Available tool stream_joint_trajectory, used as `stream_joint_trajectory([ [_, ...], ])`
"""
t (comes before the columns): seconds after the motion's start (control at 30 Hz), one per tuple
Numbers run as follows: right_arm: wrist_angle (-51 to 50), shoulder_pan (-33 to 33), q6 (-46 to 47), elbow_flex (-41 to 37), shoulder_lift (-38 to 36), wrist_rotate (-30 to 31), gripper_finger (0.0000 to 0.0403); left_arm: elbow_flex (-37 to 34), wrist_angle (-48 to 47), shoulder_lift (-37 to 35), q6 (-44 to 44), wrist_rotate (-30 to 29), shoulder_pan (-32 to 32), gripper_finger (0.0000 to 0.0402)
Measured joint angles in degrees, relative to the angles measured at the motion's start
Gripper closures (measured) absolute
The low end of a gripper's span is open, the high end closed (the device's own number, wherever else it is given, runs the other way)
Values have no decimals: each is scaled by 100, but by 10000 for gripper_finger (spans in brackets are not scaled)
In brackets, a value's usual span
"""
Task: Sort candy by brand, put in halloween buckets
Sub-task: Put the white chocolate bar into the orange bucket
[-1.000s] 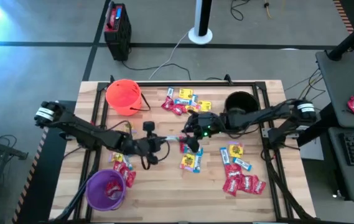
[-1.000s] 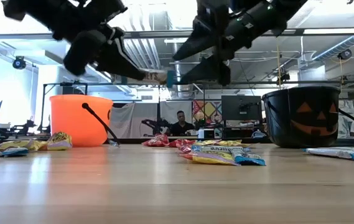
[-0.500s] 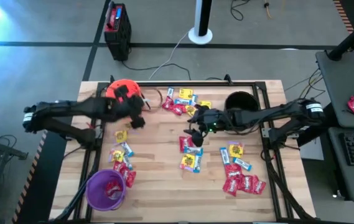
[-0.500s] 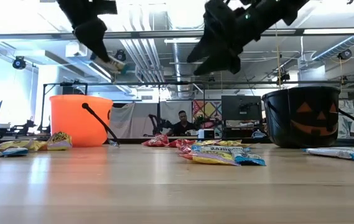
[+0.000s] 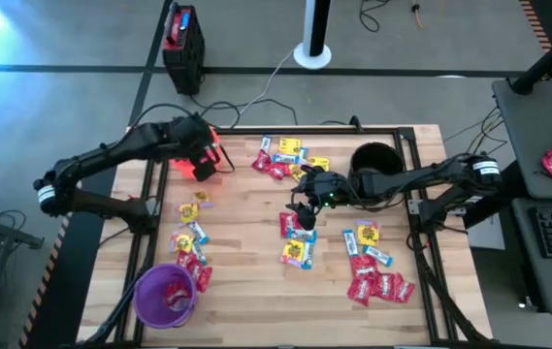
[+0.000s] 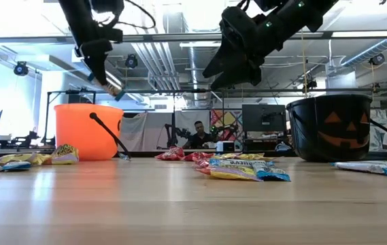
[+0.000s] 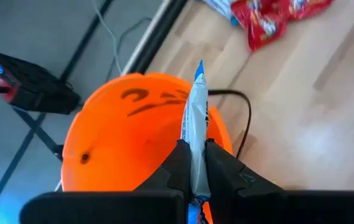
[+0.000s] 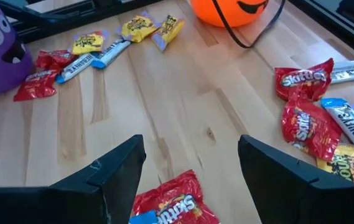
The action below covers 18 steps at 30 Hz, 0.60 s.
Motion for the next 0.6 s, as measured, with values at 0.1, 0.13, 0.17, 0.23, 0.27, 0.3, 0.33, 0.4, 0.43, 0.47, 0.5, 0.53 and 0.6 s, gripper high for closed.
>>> stream_joint_trajectory([
  [0.1,2,0,2,0,0,0,153,77,-145,152,323,149,388,393],
  [0.13,0,0,4,0,0,0,154,102,-168,205,400,148,518,393],
  [0.17,1,0,4,0,0,-1,154,135,-193,256,481,148,650,393],
  [0.23,2,0,16,0,0,-2,154,170,-210,341,641,148,906,393],
  [0.27,4,0,23,0,0,-1,153,198,-234,391,708,146,1028,393],
  [0.3,0,0,28,0,0,-2,152,225,-246,436,752,146,1149,393],
  [0.33,2,0,28,0,0,-2,151,250,-252,480,765,146,1249,393],
  [0.4,2,0,33,0,0,-2,149,307,-352,571,738,145,1423,393],
  [0.43,2,0,33,0,0,-2,149,323,-445,625,699,143,1487,393],
  [0.47,2,0,33,0,0,-2,149,325,-526,686,669,139,1535,392],
  [0.5,2,0,32,0,0,-2,149,319,-577,744,669,143,1570,391],
  [0.53,2,0,30,0,0,-2,149,295,-578,790,673,141,1590,389],
  [0.6,2,0,26,0,0,-2,149,230,-588,876,673,143,1599,386],
])
